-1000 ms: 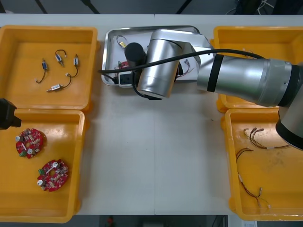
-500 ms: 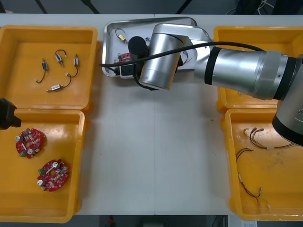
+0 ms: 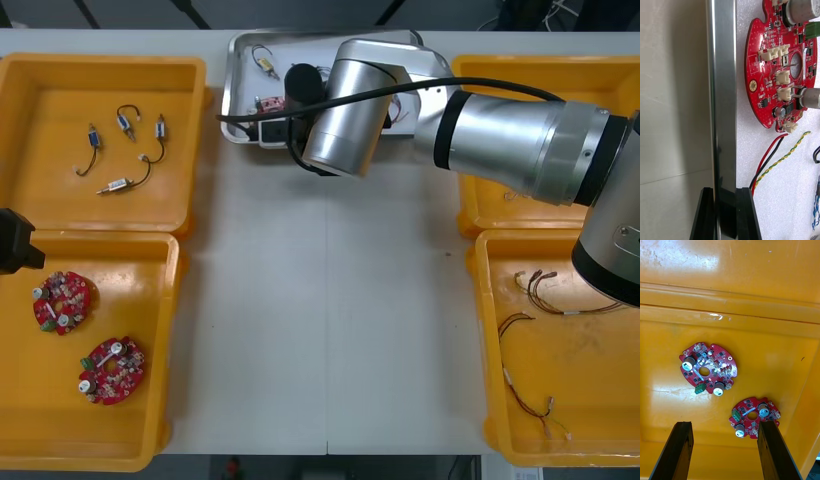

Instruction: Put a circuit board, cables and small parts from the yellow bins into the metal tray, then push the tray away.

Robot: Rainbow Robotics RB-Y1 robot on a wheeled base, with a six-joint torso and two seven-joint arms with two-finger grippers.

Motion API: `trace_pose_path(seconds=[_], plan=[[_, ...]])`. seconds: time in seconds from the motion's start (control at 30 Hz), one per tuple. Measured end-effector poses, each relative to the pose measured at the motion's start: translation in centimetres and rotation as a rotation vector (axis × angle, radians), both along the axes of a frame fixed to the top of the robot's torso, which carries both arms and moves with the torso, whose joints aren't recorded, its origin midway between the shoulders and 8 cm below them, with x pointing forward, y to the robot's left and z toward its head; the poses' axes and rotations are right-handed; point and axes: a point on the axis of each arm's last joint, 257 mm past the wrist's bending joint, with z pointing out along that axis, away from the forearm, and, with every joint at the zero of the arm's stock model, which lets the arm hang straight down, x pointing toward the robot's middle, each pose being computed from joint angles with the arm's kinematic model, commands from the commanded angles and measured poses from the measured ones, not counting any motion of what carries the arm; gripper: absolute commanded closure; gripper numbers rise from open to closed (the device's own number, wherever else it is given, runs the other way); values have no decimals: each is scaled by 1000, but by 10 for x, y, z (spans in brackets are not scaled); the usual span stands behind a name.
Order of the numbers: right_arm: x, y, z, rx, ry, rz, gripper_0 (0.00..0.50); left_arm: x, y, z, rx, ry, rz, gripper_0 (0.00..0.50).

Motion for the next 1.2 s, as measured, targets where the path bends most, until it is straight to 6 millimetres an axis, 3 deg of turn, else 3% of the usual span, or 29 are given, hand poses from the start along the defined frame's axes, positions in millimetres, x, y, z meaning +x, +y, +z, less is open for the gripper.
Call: trace_pose_path(seconds=[0.13,0.23,0.27,0.3,0.33,0.37,0.43,0.67,0.87,1.2], plan=[[1,-1,1,1,-2,-2,495,0,0,0,0,0,0,0],[0,1,0,4,3,-2,386,0,0,0,0,0,0,0],[-1,1,-1,7,7,-2,386,0,0,0,0,0,0,0],[-2,2,-2,12,14,-3,284,0,0,0,0,0,0,0],[-3,3,-3,15,19,-3,235,0,0,0,0,0,0,0],[-4,3,-4,18,23,-3,83,0,0,0,0,0,0,0],[-6,5,-6,26,35,-5,0,0,0,0,0,0,0,0],[-14,8,-13,50,83,-13,0,0,0,0,0,0,0,0],[-22,-5,-13,1,112,-58,0,0,0,0,0,0,0,0],[-72,1,26,25,217,-48,0,0,0,0,1,0,0,0]])
